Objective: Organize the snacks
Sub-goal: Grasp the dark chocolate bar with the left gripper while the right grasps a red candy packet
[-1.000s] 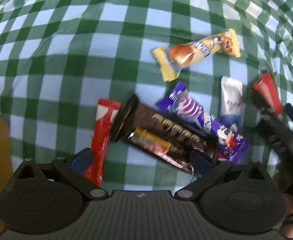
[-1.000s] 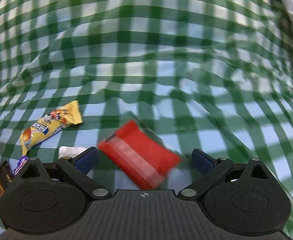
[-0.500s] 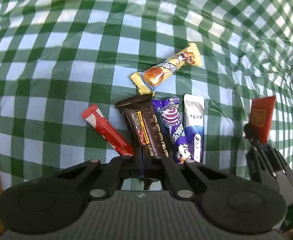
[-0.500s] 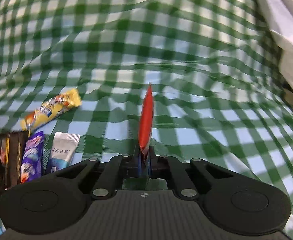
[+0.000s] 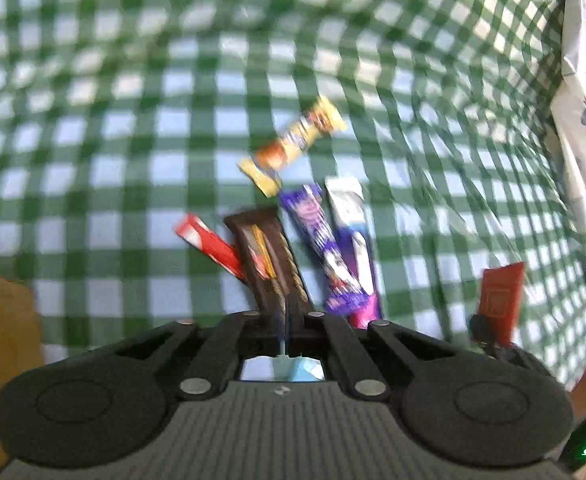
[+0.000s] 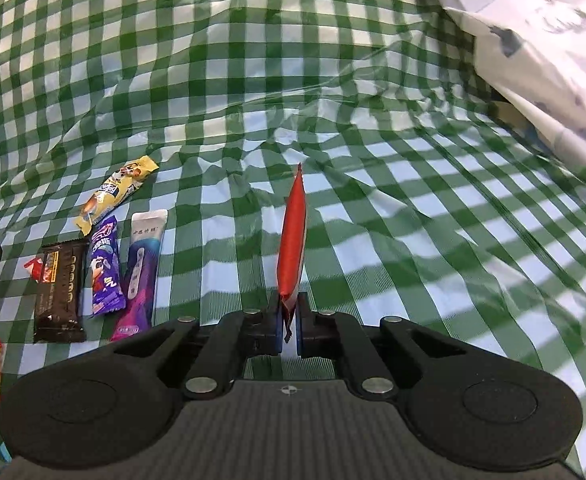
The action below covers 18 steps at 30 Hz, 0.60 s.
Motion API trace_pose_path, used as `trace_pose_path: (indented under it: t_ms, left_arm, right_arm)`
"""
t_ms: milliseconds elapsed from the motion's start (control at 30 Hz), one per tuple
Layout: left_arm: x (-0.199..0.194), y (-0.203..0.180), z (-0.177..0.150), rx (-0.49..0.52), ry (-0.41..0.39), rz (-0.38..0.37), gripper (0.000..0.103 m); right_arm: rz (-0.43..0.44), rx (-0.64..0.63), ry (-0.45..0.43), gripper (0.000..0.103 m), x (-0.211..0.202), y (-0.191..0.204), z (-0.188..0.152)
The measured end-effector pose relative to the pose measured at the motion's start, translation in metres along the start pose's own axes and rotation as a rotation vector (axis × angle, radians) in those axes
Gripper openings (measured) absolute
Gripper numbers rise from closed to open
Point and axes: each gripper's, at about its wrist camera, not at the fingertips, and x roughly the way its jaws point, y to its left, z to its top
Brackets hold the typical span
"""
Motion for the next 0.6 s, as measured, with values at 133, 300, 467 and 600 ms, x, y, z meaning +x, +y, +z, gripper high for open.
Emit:
trace_pose_path:
  t_ms: [133, 300, 467, 600]
  left_arm:
    - [0.032, -0.006, 0.007, 0.007, 0.061, 0.032, 0.067]
    - [0.070, -0.012, 0.019, -0.001, 0.098, 0.086, 0.083]
    - [0.082, -0.010, 0.018, 0.016, 0.107, 0.135, 0.044]
    - [0.058, 0.002, 0.003, -0.002, 0.107, 0.112, 0.036]
  right_arm:
    - [-0.025, 0.052, 0.068, 0.006, 0.007, -0.005, -0.007]
    - [-0.024, 0.101, 0.106, 0.006, 0.018, -0.013, -0.018]
    - [-0.011, 0.092, 0.094, 0.006, 0.024, -0.011, -0.023]
    - [-0.008, 0.082, 0.086, 0.006, 0.021, -0.009, -0.023]
